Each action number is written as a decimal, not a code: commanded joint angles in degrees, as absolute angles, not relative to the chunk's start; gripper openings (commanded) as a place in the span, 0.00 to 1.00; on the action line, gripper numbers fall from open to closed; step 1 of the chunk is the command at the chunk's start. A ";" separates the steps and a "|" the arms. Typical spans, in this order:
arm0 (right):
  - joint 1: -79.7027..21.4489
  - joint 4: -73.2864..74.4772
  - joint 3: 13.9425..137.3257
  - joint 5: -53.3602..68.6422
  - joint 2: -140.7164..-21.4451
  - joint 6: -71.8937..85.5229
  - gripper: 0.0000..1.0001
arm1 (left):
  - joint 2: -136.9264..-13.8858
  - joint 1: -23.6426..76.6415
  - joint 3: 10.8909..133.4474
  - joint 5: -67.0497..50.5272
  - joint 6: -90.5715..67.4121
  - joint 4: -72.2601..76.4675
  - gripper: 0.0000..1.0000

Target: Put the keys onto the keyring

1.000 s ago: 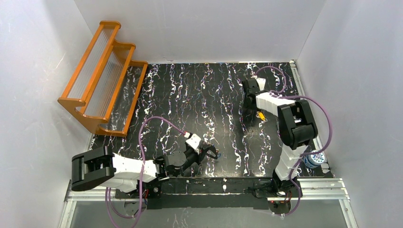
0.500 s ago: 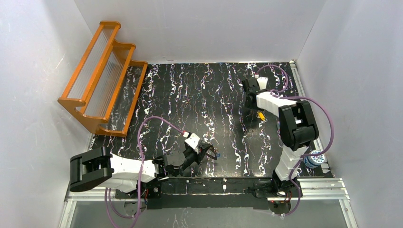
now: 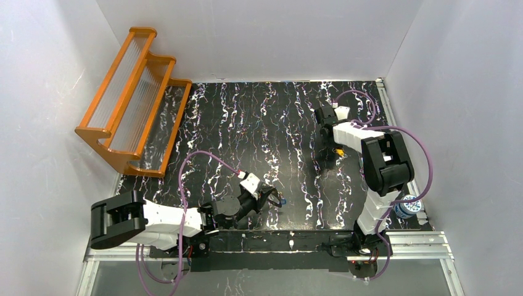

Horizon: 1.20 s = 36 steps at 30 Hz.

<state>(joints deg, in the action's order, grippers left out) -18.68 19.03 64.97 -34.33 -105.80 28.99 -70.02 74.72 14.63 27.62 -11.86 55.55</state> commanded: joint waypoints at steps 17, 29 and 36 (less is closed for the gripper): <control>-17.91 18.24 64.11 -32.08 -97.78 24.65 0.01 | -68.67 74.62 15.58 30.43 -9.43 57.09 0.00; -19.76 16.04 64.35 -13.33 -88.82 18.75 0.01 | -66.20 70.73 14.65 28.08 -6.48 55.06 0.00; -20.36 13.40 62.29 -2.12 -84.65 17.89 0.01 | -61.41 62.36 17.75 21.94 -0.48 44.65 0.00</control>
<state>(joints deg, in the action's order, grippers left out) -20.10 17.37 63.81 -10.48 -88.18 19.27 -66.32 66.28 14.68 24.86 -5.43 50.61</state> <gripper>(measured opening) 0.030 0.013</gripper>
